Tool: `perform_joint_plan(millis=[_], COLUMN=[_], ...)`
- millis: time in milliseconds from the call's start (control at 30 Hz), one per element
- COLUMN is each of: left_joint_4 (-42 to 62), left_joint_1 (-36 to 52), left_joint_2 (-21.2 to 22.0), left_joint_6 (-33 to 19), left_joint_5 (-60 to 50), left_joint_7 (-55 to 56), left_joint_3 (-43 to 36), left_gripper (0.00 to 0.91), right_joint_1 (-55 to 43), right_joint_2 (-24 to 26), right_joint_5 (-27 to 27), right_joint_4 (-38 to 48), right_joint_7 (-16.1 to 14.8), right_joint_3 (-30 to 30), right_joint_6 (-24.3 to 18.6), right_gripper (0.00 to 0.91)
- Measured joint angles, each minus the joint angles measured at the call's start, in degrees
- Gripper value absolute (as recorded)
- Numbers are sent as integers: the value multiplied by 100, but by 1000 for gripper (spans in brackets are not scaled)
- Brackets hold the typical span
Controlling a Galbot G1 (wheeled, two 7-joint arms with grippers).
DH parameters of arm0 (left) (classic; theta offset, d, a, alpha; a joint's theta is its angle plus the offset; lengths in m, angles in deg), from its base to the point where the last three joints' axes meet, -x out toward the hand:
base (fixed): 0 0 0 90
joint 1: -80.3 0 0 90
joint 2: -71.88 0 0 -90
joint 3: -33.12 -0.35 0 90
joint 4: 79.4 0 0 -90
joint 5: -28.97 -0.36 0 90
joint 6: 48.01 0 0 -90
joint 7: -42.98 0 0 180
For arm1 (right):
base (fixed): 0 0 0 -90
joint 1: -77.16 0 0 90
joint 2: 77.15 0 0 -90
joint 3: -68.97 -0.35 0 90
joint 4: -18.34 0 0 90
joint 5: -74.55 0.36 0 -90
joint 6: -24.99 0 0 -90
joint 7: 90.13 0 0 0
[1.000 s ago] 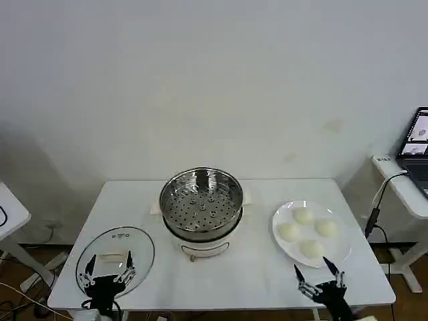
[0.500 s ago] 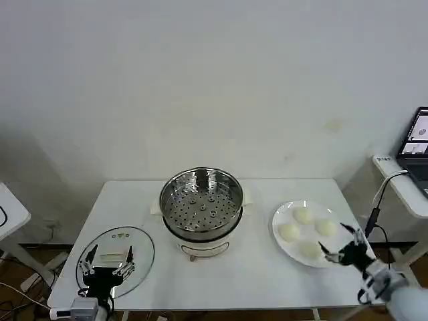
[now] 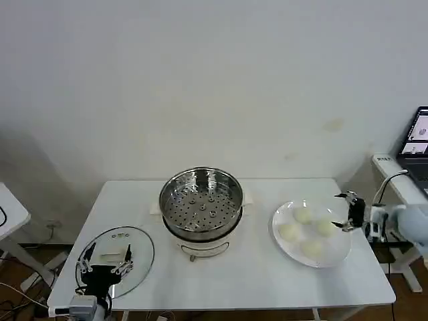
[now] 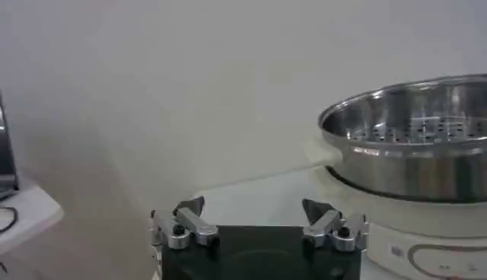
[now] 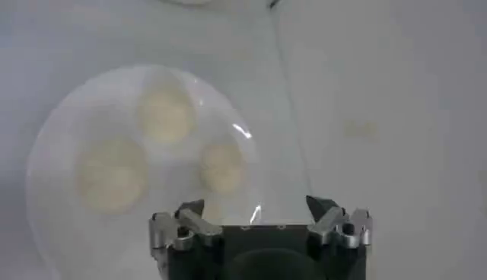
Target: Take steamed baozi put them in steamer then cover it.
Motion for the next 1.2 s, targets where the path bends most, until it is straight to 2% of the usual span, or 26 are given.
perform_joint_plan(millis=[200, 333, 467, 767, 1200], left_joint_4=[-87, -137, -176, -183, -90], left_joint_1=[61, 59, 30, -9, -70], left_joint_2=[71, 103, 109, 170, 199], left_joint_6=[76, 106, 121, 106, 37], left_joint_5=[-5, 0, 45, 57, 77], left_joint_7=[-21, -33, -51, -91, -126], left_joint_3=[78, 124, 196, 294, 352], left_gripper=[907, 907, 907, 907, 907], right_joint_1=[-1688, -2411, -2791, -3180, -3341], right_joint_2=[-287, -572, -925, -1627, -2352], right_joint_5=[-90, -98, -142, -293, -553], right_joint_4=[842, 1356, 1866, 2712, 3549], right_joint_7=[-696, -927, -1089, -1193, -986], right_joint_3=[1626, 2443, 2966, 3633, 3908], right_joint_6=[-95, -98, -78, -100, -133], right_gripper=[907, 907, 907, 907, 907])
